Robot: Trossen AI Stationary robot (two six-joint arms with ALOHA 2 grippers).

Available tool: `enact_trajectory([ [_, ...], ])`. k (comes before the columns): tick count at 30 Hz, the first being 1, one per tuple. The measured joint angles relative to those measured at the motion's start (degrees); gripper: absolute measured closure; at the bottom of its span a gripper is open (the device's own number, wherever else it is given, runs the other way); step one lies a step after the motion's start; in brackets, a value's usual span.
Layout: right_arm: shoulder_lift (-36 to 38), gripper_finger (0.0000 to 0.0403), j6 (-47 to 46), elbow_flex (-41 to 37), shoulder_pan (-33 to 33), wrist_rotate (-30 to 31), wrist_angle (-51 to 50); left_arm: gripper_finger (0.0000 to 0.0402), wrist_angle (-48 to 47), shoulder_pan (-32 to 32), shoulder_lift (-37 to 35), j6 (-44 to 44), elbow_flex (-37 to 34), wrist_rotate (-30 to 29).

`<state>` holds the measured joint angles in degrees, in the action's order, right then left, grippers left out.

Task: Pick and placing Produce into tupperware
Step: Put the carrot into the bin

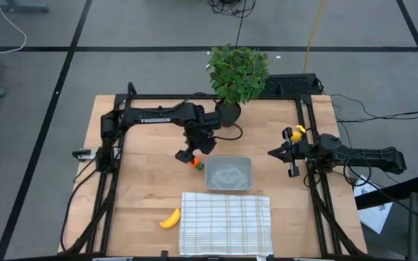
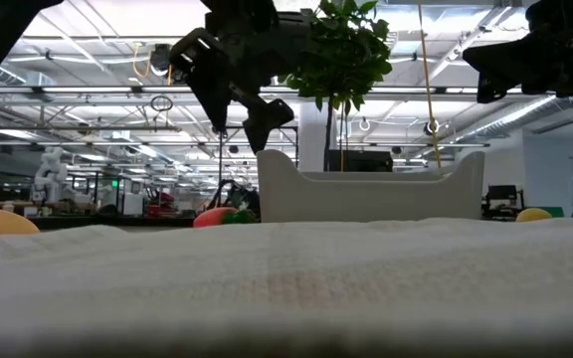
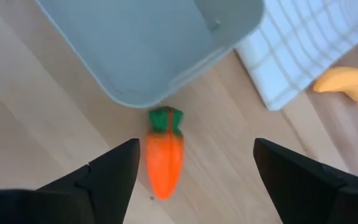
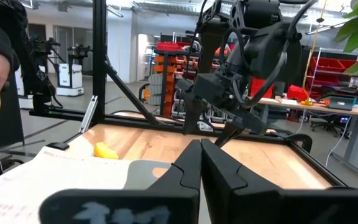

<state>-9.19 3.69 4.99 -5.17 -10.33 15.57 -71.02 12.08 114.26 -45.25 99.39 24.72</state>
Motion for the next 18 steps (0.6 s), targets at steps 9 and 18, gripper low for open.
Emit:
enact_trajectory([
  [9, 0.0, 0.0403, -1.3, 0.0, 0.0, 0.0, 0.0, 0.0086, 0.9, 0.2, 0.0, 7.1, -0.2, -3.1],
  [18, 0.0, 0.0403, -1.5, 0.0, 0.0, 0.0, 0.0, 0.0095, 4.6, -0.7, 0.0, 6.8, -0.5, -11.1],
])
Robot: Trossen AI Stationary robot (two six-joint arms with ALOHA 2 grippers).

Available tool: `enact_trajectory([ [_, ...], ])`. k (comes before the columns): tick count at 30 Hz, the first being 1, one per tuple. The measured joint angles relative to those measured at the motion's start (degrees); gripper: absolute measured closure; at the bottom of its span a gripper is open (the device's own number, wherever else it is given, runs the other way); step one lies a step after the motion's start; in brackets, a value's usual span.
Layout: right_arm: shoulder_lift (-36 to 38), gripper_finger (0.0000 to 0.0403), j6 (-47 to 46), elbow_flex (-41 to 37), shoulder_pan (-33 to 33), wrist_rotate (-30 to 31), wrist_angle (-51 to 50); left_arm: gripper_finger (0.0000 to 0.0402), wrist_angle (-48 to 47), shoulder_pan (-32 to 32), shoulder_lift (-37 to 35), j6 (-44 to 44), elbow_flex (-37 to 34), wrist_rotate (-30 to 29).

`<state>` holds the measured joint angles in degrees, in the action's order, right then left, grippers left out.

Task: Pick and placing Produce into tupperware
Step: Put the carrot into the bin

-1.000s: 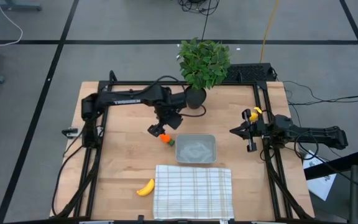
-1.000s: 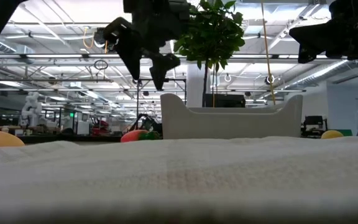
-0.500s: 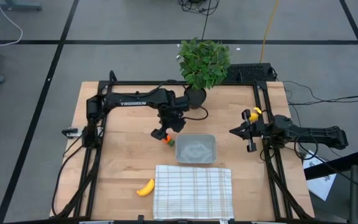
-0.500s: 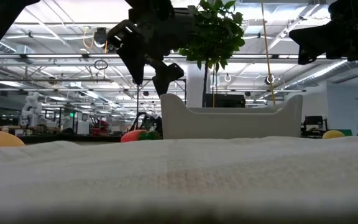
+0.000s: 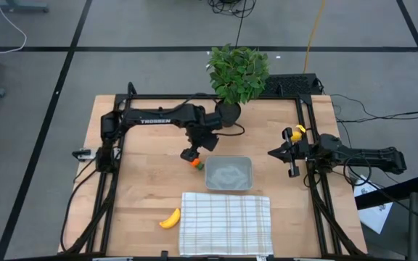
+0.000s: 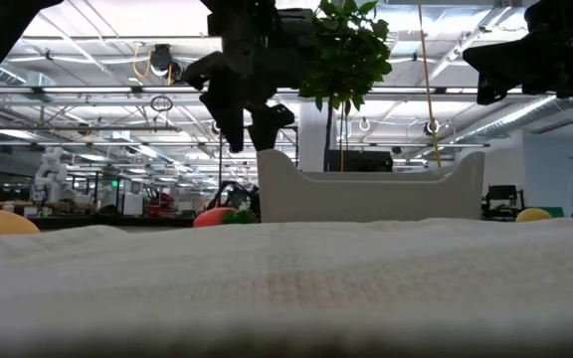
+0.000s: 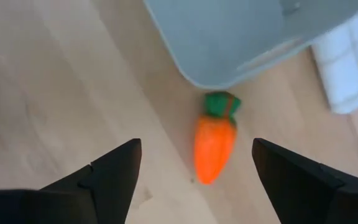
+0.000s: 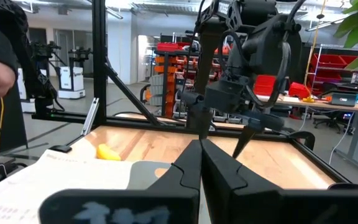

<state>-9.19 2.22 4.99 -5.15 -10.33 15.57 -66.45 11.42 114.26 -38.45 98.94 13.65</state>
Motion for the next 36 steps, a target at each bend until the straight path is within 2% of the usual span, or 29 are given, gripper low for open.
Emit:
enact_trajectory([
  [5, 0.0, 0.0403, 0.0, 0.0, 0.0, 0.0, -0.1, 0.0092, 0.9, 0.4, -1.2, -1.9, -1.6, 3.2],
  [10, 0.0, 0.0403, 0.0, 0.0, 0.0, 0.0, -1.0, 0.0095, 4.3, 1.5, -3.7, -1.3, -7.1, 3.3],
  [20, -0.4, 0.0403, 0.0, -1.2, 0.0, 0.0, 0.8, 0.0099, 12.8, -0.7, -7.9, -1.8, -18.9, 0.7],
  [36, -0.4, 0.0403, 0.0, -1.3, 0.0, 0.0, 0.9, 0.0095, 22.7, -2.0, -7.9, -1.4, -26.2, -0.2],
])
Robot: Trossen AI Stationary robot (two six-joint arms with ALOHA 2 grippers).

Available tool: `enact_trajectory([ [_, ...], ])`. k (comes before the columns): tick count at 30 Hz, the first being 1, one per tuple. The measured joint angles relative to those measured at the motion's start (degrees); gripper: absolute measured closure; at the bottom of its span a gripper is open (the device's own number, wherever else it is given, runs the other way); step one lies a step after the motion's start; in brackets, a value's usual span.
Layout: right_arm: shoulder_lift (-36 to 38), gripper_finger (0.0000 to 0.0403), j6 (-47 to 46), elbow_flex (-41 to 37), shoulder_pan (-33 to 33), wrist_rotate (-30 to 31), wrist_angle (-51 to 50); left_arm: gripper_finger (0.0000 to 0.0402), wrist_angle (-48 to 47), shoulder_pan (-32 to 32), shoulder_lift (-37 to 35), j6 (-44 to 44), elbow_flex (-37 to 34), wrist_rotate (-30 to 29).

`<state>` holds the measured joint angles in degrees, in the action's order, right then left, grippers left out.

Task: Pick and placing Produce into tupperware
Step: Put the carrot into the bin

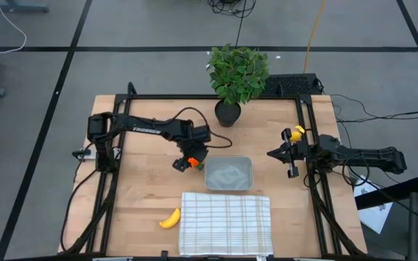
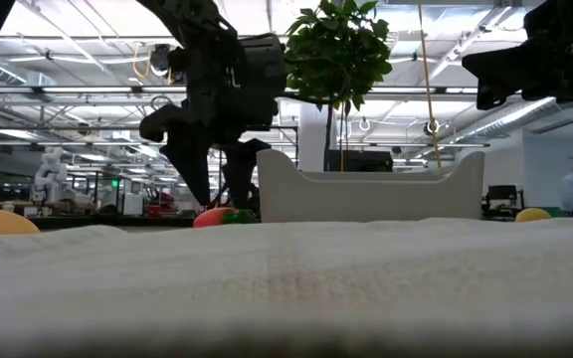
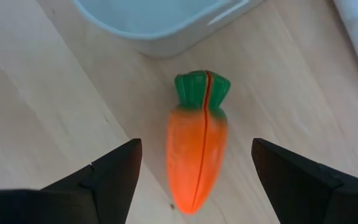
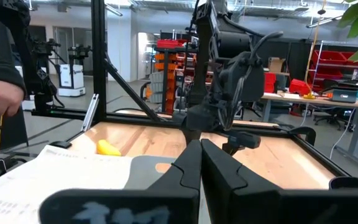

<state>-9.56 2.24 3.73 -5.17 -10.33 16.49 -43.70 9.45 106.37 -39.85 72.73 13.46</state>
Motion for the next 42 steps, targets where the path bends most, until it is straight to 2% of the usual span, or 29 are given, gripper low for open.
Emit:
enact_trajectory([
  [16, 0.0, 0.0403, 0.1, 0.0, 0.0, 0.0, 0.0, 0.0094, 7.9, 0.0, 0.0, 0.0, -5.2, 0.0],
  [42, 0.0, 0.0403, 0.0, 0.0, 0.0, 0.0, 0.0, 0.0094, 9.3, 0.0, 0.1, 0.5, -5.5, 1.4],
])
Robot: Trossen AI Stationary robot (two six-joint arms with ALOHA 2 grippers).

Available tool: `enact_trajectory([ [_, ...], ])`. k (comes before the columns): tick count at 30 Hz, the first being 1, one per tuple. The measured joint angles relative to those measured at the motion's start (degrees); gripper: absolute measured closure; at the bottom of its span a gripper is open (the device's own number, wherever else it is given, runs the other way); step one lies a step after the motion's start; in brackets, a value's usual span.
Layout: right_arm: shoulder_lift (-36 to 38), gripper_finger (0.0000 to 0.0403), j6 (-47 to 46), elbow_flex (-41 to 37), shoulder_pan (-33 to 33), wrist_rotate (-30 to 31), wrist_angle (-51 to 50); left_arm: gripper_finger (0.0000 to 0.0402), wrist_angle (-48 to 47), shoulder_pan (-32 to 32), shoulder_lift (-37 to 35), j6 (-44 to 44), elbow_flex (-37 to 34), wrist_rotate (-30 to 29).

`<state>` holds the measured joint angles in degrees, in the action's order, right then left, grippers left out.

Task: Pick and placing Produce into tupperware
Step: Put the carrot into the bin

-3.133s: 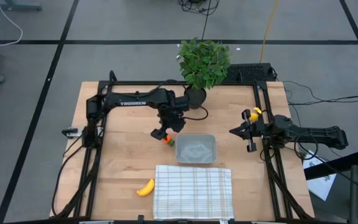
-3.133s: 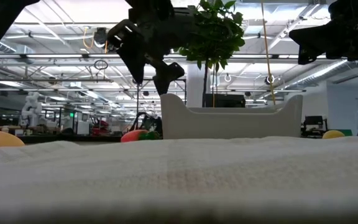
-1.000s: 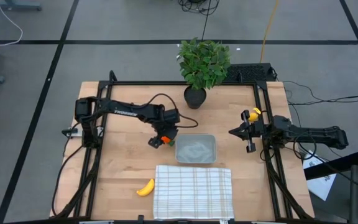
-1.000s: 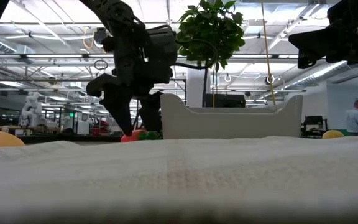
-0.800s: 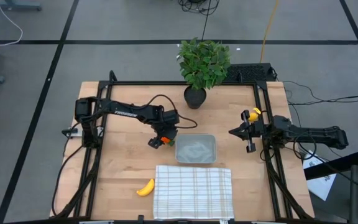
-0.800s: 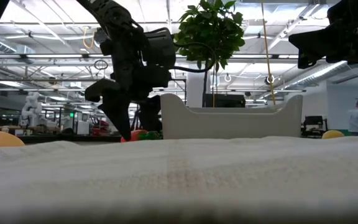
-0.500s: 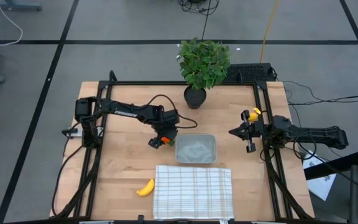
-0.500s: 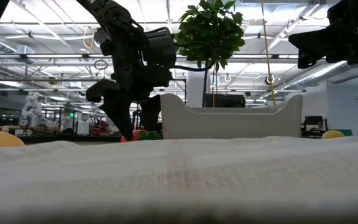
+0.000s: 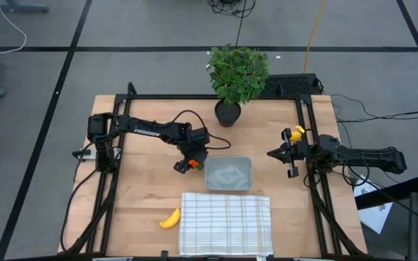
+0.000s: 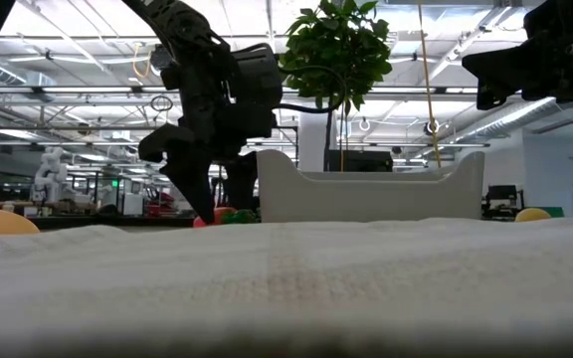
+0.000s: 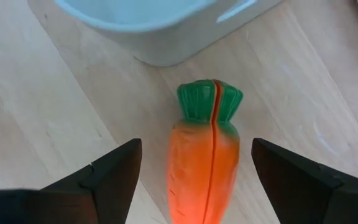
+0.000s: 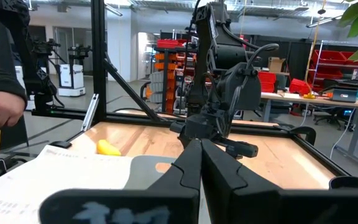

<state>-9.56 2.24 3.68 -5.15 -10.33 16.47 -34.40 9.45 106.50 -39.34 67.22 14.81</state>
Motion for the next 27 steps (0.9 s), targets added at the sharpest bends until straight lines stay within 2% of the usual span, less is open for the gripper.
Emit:
enact_trajectory([
  [19, 0.0, 0.0403, 0.0, 0.0, 0.0, 0.0, 0.0, 0.0097, 4.7, -0.1, 0.0, -0.9, -4.5, -0.3],
  [23, 0.0, 0.0403, 0.1, 0.0, 0.0, 0.0, 0.0, 0.0125, 4.7, -0.1, 0.0, -1.0, -4.5, -0.9],
  [27, 0.0, 0.0403, 0.1, 0.0, 0.0, 0.0, 0.0, 0.0173, 4.7, -0.1, 0.0, -1.0, -4.5, -1.7],
])
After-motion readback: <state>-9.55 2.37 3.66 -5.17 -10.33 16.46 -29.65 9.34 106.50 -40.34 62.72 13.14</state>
